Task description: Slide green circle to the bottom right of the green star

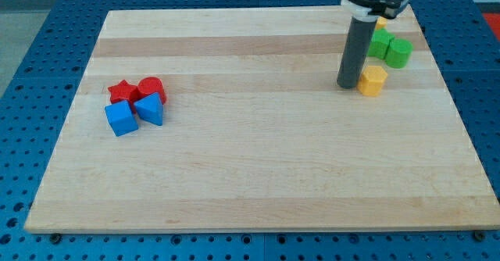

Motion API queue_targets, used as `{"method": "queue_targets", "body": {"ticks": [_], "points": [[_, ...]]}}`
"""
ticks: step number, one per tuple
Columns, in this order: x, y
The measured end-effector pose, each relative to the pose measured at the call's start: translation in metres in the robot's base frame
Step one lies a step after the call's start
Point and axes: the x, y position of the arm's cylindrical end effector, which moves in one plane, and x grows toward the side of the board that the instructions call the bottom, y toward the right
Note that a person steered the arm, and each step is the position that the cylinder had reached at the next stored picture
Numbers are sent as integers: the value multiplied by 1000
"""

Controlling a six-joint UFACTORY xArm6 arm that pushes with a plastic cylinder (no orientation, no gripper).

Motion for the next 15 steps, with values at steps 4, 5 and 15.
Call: {"method": "queue_targets", "body": {"ticks": [4, 5, 15], "points": [[-30, 59], [-34, 59], [-41, 116]]}}
